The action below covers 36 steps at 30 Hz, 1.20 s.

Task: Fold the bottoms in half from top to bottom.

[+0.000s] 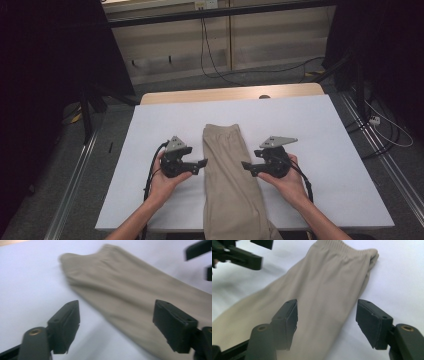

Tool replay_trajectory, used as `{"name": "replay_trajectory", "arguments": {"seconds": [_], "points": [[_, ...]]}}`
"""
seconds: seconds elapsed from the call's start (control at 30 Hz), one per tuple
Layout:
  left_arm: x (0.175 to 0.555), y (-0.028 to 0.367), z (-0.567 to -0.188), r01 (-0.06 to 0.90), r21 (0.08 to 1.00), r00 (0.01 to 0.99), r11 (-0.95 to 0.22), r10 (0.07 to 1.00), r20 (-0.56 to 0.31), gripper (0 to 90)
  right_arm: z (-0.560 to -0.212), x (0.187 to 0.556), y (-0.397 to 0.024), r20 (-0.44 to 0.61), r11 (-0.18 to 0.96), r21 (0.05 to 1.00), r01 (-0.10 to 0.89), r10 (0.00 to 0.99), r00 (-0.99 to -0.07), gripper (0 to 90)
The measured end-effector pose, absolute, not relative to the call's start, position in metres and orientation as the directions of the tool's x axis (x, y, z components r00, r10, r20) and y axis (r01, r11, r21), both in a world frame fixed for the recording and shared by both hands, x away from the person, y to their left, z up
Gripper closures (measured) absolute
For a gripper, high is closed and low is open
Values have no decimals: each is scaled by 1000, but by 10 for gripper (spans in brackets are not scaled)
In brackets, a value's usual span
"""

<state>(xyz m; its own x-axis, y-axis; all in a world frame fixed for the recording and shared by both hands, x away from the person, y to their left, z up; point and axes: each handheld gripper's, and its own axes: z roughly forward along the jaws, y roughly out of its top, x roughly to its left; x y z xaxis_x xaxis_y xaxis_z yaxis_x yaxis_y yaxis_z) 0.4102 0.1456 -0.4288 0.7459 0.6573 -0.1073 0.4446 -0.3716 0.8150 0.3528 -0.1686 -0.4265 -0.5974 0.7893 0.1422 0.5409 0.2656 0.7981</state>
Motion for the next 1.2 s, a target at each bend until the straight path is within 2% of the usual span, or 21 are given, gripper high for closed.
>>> {"name": "replay_trajectory", "arguments": {"seconds": [0.03, 0.13, 0.2, 0.33, 0.37, 0.4, 0.43, 0.5, 0.57, 0.6, 0.63, 0.73, 0.83, 0.93, 1.03, 1.2], "points": [[419, 145, -428, 467, 812, 733, -349, 666, -135, 260, -426, 358, -168, 147, 257, 801, 541, 792, -593, 343], [434, 143, -427, 467, 812, 718, -349, 686, -119, 304, -425, 369, -167, 140, 249, 814, 525, 793, -593, 376], [446, 140, -428, 477, 817, 700, -326, 702, -129, 366, -426, 386, -165, 138, 235, 821, 521, 803, -580, 397], [470, 129, -436, 489, 786, 699, -378, 709, -93, 445, -430, 407, -161, 143, 227, 812, 538, 816, -560, 410], [481, 125, -440, 513, 781, 679, -357, 725, -114, 447, -433, 422, -157, 140, 229, 809, 542, 820, -556, 457], [481, 125, -440, 513, 781, 679, -357, 725, -114, 451, -433, 422, -157, 140, 229, 809, 542, 820, -556, 457], [488, 121, -443, 520, 784, 665, -338, 737, -123, 469, -433, 437, -154, 145, 226, 807, 546, 820, -553, 516], [495, 117, -445, 516, 775, 665, -365, 741, -93, 523, -433, 452, -153, 130, 236, 806, 542, 824, -551, 600], [500, 116, -447, 516, 773, 663, -369, 743, -88, 588, -433, 458, -152, 123, 240, 805, 543, 827, -548, 618], [504, 116, -448, 529, 762, 656, -374, 750, -87, 588, -433, 465, -151, 118, 244, 802, 545, 831, -544, 636], [512, 115, -452, 557, 766, 635, -320, 759, -145, 628, -437, 477, -146, 100, 266, 791, 551, 833, -545, 647], [516, 114, -454, 559, 765, 635, -320, 758, -148, 640, -440, 486, -142, 84, 285, 775, 564, 838, -539, 658], [522, 111, -458, 564, 760, 640, -324, 753, -154, 690, -448, 499, -139, 98, 260, 770, 583, 855, -509, 678], [527, 110, -460, 568, 759, 641, -319, 749, -164, 704, -452, 505, -142, 118, 231, 772, 593, 864, -490, 689], [531, 109, -461, 577, 753, 637, -316, 752, -173, 692, -458, 510, -146, 126, 230, 755, 615, 868, -479, 634], [533, 113, -459, 591, 743, 631, -315, 754, -183, 584, -463, 513, -151, 178, 193, 748, 636, 864, -471, 616]]}}
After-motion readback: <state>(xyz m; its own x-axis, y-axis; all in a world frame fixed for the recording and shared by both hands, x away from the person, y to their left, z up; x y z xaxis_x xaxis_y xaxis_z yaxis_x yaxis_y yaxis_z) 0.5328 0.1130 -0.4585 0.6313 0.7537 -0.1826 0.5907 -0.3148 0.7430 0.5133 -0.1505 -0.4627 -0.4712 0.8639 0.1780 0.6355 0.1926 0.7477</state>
